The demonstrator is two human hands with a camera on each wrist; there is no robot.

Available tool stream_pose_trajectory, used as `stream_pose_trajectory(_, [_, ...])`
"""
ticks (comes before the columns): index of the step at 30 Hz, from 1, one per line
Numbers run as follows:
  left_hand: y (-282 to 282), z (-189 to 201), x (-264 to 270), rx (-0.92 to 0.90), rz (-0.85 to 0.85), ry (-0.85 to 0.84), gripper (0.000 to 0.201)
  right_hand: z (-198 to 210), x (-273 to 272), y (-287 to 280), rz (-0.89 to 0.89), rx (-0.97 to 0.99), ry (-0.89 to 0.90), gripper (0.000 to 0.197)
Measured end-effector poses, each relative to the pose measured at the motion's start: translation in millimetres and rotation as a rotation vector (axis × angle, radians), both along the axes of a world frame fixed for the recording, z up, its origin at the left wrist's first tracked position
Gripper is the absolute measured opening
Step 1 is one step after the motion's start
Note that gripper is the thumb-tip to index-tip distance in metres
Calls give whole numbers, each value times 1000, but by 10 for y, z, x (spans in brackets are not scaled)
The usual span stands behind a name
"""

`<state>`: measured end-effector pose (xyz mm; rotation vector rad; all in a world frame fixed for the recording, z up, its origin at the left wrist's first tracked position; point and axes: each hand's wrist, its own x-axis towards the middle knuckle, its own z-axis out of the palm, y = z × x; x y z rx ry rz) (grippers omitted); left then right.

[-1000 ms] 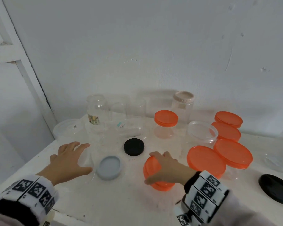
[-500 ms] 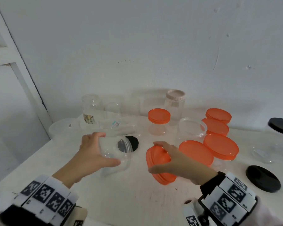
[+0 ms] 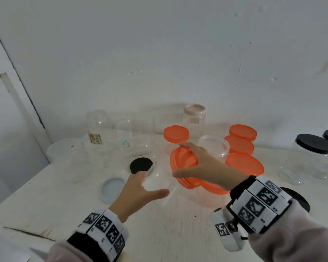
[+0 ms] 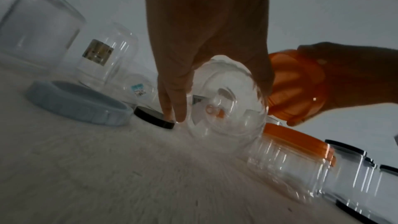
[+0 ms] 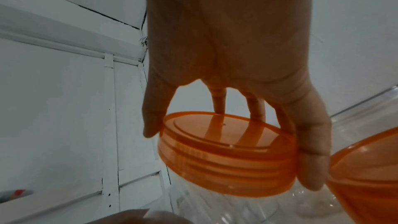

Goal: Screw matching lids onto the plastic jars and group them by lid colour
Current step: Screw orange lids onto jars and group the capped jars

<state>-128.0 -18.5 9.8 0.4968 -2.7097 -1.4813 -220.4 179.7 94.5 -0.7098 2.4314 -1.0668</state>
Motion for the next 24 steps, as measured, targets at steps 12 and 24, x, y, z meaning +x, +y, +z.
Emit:
stream_pose_trajectory(12, [136,-122,-76,-46,-236,6,94,-11,-86,-29,90,88,68,94])
stream_pose_trajectory(24, [225,-75,-55,124,-375,179,77,78,-43,-221,310,379,123,98])
